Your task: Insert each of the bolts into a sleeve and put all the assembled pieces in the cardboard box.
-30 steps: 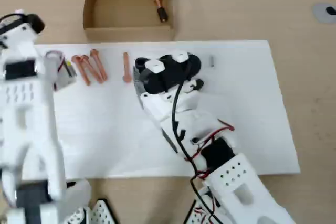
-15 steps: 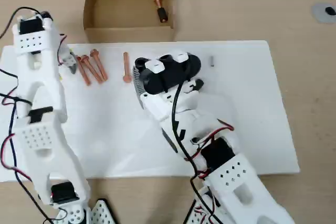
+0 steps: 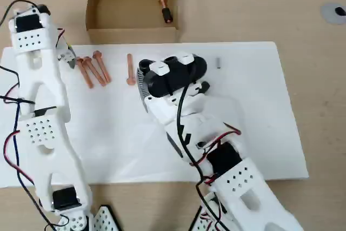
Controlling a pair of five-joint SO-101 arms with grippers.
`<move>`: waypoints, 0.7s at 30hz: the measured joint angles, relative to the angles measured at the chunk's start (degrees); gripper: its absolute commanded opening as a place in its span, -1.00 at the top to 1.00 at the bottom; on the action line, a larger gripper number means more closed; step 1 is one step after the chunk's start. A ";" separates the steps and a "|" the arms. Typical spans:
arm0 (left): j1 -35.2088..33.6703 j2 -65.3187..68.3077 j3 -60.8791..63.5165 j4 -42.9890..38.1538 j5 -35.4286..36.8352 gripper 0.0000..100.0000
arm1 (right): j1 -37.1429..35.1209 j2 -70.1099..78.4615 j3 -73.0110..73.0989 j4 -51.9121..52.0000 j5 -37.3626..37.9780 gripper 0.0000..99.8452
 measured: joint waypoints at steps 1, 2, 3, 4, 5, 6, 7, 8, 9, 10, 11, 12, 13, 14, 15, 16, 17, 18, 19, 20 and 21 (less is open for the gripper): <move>0.26 0.00 -0.09 0.18 0.09 0.72 | 0.00 0.00 0.09 -0.09 0.00 0.98; 0.53 0.00 -0.09 0.18 0.09 0.72 | 0.00 0.00 0.53 -0.62 0.00 0.98; 0.88 0.00 -0.09 0.18 0.09 0.72 | 0.00 0.00 0.97 -1.32 0.00 0.98; 1.23 0.00 -0.09 0.18 0.00 0.72 | 0.00 0.00 1.41 -1.93 0.00 0.98; 1.58 0.00 -0.35 0.18 -0.09 0.71 | 0.00 0.00 1.85 -2.73 0.00 0.98; 1.85 0.00 -0.35 0.18 -0.09 0.71 | 0.00 0.00 2.20 -3.34 0.00 0.98; 2.20 0.00 -0.35 0.18 -0.09 0.71 | 0.00 0.00 2.55 -3.87 0.00 0.98; 2.46 0.00 -0.35 0.18 -0.09 0.71 | 0.00 0.00 2.73 -4.31 0.00 0.98; 2.81 0.00 -0.35 0.18 -0.09 0.71 | 0.00 0.00 2.90 -4.48 0.00 0.98; 3.08 0.00 -0.35 0.18 -0.09 0.71 | 0.00 0.00 2.90 -4.48 0.00 0.98; 3.34 0.00 -0.35 0.18 -0.09 0.71 | 0.00 0.00 2.90 -4.57 0.00 0.98; 3.52 0.00 -0.35 0.18 -0.09 0.71 | 0.00 0.00 2.90 -4.57 0.00 0.98; 3.69 0.00 -0.35 0.18 -0.09 0.71 | 0.00 0.00 2.90 -4.57 0.00 0.98; 3.78 0.00 -0.35 0.18 -0.09 0.71 | 0.00 0.00 2.90 -4.57 0.00 0.98; 3.78 0.00 -0.35 0.18 -0.09 0.71 | 0.00 0.00 2.90 -4.57 0.00 0.98; 3.78 0.09 -0.44 0.18 -0.09 0.71 | 0.00 0.00 2.90 -4.57 0.00 0.98; 3.78 0.70 -0.53 0.18 -0.09 0.71 | 0.00 0.00 2.90 -4.57 0.00 0.98; 3.78 1.58 -0.79 0.18 -0.09 0.71 | 0.00 0.00 2.90 -4.57 0.00 0.98; 3.78 2.64 -0.79 0.18 -0.09 0.72 | 0.00 0.00 2.90 -4.57 0.00 0.98; 3.78 3.69 -0.79 0.09 -0.09 0.72 | 0.00 0.00 2.90 -4.57 0.00 0.98; 3.78 4.92 -0.88 0.09 -0.18 0.72 | 0.00 0.00 2.90 -4.57 0.00 0.98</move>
